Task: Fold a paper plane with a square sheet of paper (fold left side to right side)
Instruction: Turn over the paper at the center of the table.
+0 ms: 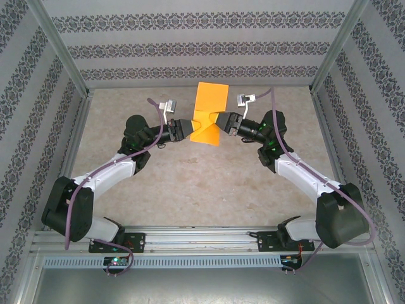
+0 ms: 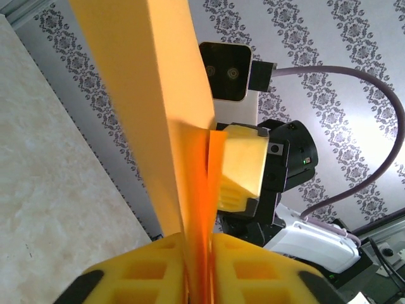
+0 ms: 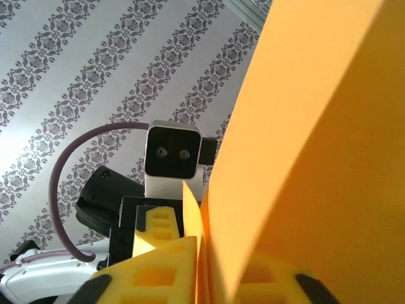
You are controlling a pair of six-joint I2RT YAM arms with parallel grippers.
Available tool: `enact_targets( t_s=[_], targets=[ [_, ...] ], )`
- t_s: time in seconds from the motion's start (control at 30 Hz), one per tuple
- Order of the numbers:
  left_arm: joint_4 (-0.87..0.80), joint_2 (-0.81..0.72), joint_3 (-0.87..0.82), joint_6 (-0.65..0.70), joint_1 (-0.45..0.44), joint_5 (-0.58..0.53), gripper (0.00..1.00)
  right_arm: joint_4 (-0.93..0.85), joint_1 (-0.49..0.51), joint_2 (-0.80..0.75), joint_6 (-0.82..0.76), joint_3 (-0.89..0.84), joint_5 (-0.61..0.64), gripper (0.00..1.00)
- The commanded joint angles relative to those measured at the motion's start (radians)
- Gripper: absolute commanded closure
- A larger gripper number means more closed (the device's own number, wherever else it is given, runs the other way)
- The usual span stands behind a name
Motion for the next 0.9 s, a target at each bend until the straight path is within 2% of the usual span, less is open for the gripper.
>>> enact_targets(
  t_s=[0.0,0.13,0.2,0.33,0.47,0.6,0.7,0.87],
  targets=[
    [-0.017,-0.030,0.002,0.030,-0.008,0.005,0.87,0.022,0.002,-0.017,-0.018,0.012,-0.014,0.81],
    [-0.087,-0.039,0.001,0.059,-0.008,0.002,0.99,-0.034,-0.031,-0.059,-0.050,-0.019,-0.002,0.75],
    [-0.170,-0.051,0.004,0.099,-0.009,-0.011,1.00,-0.085,-0.052,-0.087,-0.078,-0.037,0.011,0.75],
    [-0.405,-0.085,0.028,0.229,-0.008,-0.052,1.00,-0.328,-0.077,-0.167,-0.223,-0.035,0.054,0.67],
    [-0.712,-0.126,0.083,0.396,-0.010,-0.126,1.00,-0.591,-0.100,-0.250,-0.382,-0.023,0.164,0.55],
    [-1.088,-0.146,0.187,0.589,-0.052,-0.314,1.00,-0.822,-0.109,-0.321,-0.538,-0.001,0.320,0.33],
    [-1.310,-0.132,0.274,0.690,-0.104,-0.489,1.00,-0.956,-0.111,-0.356,-0.617,0.010,0.456,0.23],
    [-1.555,-0.057,0.404,0.769,-0.208,-0.742,1.00,-1.084,-0.115,-0.369,-0.670,0.008,0.627,0.15]
  ],
)
